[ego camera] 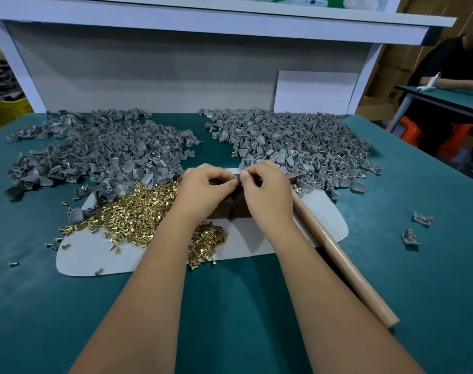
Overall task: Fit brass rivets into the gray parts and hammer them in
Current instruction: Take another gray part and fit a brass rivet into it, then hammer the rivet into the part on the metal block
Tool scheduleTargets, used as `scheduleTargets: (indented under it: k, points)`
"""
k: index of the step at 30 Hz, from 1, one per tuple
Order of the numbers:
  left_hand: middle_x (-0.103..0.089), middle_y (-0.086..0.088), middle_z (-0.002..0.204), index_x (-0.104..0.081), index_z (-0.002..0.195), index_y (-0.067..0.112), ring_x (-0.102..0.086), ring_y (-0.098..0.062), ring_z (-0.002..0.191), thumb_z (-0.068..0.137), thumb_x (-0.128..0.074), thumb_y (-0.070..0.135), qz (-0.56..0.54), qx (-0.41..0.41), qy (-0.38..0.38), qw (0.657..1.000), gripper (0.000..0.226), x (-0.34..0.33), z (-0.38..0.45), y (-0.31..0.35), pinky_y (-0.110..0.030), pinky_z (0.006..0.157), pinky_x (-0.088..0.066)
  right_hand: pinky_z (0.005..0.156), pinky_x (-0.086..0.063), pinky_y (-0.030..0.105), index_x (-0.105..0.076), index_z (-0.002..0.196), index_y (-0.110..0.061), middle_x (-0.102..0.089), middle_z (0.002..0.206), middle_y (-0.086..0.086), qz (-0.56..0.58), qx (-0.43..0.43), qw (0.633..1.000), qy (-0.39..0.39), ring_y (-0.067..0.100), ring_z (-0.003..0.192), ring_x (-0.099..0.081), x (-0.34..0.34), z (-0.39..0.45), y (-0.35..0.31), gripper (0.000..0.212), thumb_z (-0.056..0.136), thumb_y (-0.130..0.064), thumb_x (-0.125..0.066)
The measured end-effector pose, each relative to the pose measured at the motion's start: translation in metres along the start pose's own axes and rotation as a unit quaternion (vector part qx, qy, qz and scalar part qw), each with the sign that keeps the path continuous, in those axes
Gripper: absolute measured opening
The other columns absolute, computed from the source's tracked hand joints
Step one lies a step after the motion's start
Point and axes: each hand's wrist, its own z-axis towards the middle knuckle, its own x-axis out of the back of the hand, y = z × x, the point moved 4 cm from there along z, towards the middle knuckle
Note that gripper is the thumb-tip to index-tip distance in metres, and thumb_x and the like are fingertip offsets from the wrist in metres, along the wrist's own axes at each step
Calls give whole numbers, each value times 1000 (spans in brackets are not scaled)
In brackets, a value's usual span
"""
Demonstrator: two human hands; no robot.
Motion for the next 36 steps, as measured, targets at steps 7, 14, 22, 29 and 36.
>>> scheduleTargets:
  k: [7,14,22,29,36]
  points:
    - [-63,0,103,-75,84,29,-55,-19,110,87,-73,27,-60,24,-15,998,4,1,-1,-2,-36,99,-43,82,-47,29,-72,83,-19,-68,93,-4,180,-126,975,29,8,90,-60,6,2,11,24,94,-20,-50]
    - [-63,-1,104,-76,90,24,-54,-21,112,87,-73,26,-55,22,-14,998,4,-1,-1,-3,-37,101,-43,75,-42,21,-71,79,-23,-66,91,-8,176,-114,978,23,0,87,-58,5,3,12,22,92,-19,-53]
    - [-64,-1,103,-72,84,32,-55,-23,111,87,-74,23,-36,0,-10,999,10,0,-2,-2,-40,101,-44,71,-39,15,-70,79,-16,-60,87,-11,136,-76,988,11,-6,82,-53,2,5,12,22,93,-21,-54]
    - [-64,1,101,-66,77,42,-54,-29,112,86,-74,25,3,-16,3,1000,21,-1,0,-1,-48,101,-43,72,-40,18,-72,82,-17,-60,89,-11,131,-83,988,5,-4,84,-54,3,6,15,22,93,-22,-54]
    - [-63,0,93,-69,84,31,-54,-30,108,87,-69,25,77,-26,49,995,7,-7,0,4,-42,97,-44,79,-44,22,-69,95,-24,-63,98,-14,128,-127,981,-68,-1,92,-57,22,0,3,17,92,-18,-54]
